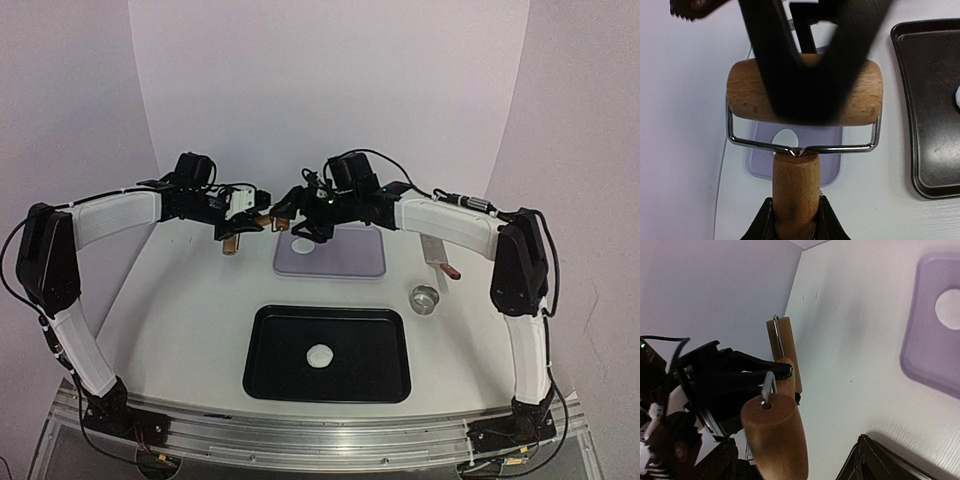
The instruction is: Roll out the dumpling wrappers from the dough
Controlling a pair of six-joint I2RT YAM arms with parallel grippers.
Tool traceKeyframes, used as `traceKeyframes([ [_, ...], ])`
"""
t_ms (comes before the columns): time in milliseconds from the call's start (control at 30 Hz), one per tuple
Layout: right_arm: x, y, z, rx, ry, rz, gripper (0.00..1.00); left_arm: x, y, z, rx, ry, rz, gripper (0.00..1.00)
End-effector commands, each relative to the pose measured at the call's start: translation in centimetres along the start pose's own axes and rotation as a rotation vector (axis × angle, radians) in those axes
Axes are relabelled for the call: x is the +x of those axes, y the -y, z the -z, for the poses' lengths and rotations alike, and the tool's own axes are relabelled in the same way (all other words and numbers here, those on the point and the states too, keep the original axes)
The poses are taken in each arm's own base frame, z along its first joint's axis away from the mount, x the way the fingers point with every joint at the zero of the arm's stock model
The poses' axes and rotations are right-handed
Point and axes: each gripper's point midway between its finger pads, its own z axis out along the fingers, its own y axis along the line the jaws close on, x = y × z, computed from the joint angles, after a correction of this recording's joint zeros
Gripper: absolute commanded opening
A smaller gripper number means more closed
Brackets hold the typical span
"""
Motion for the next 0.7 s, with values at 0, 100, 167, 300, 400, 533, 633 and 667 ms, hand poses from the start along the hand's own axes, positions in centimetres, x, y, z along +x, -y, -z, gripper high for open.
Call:
traceKeyframes([
  [0,0.1,-2.4,-0.4,-0.073,-0.052,-0.034,0.71,-3.9,-2.1,1.2,-0.069,0.074,0.022,0.0],
  [100,-0.1,-2.6,-1.1,-0.083,-0.053,-0.033,0.63,-4.6,-1.6,0.8,-0.059,0.087,0.009,0.0],
  [167,-0.1,-2.0,-1.6,-0.072,-0.053,-0.049,0.58,-5.2,-1.4,0.7,-0.059,0.1,-0.01,0.0],
  [300,0.2,-1.4,-2.3,-0.067,-0.071,-0.075,0.5,-6.1,-1.6,0.5,-0.073,0.119,-0.03,0.0],
  [400,0.2,-1.4,-2.5,-0.065,-0.075,-0.076,0.5,-6.2,-2.0,0.3,-0.081,0.117,-0.026,0.0],
  [533,0.0,-1.4,-2.8,-0.065,-0.076,-0.074,0.46,-6.5,-1.7,0.1,-0.077,0.126,-0.044,0.0],
  [633,0.1,-1.1,-3.1,-0.06,-0.084,-0.077,0.32,-6.9,-1.7,0.0,-0.081,0.134,-0.045,0.0],
  [667,0.3,-1.0,-3.1,-0.057,-0.089,-0.077,0.27,-7.1,-1.9,0.0,-0.085,0.137,-0.043,0.0],
])
